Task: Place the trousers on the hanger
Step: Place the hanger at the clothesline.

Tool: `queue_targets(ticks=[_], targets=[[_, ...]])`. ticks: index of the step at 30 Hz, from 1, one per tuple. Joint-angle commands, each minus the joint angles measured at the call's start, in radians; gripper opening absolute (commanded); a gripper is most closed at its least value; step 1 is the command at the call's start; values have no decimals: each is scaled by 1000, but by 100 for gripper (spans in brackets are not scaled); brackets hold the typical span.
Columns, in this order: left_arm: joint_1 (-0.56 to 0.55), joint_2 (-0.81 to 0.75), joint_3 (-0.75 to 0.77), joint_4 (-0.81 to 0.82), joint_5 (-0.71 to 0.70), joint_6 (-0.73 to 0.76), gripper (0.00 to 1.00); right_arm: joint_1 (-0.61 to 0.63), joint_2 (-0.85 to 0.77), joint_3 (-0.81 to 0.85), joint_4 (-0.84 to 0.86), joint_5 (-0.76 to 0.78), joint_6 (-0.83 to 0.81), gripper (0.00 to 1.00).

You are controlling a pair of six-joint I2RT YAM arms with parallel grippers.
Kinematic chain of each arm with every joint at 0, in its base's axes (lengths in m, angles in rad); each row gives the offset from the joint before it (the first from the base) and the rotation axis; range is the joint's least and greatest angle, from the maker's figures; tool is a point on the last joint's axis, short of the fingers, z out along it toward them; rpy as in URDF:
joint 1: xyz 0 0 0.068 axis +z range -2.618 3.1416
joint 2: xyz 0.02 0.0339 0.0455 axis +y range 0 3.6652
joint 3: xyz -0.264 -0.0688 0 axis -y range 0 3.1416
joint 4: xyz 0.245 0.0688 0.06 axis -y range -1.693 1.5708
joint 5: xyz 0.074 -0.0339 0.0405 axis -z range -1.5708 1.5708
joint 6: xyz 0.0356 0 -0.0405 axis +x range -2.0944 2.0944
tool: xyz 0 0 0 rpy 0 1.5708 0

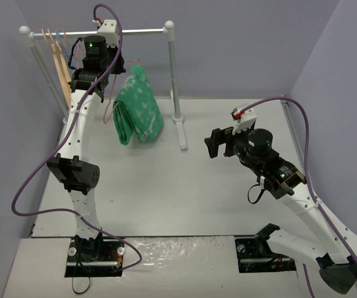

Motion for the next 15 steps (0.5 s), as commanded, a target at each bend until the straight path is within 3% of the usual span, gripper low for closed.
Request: queue_targets(ticks=[1,6,15], targets=[[1,-129,-27,287,-13,-7,0,-30,5,-5,69,-25,-15,100],[-8,-191,0,356,-21,-7,0,-48,6,-6,67,-27,-15,100],[-3,-149,73,349,-21,-10,0,-57,17,1,69,-72,-12,100]])
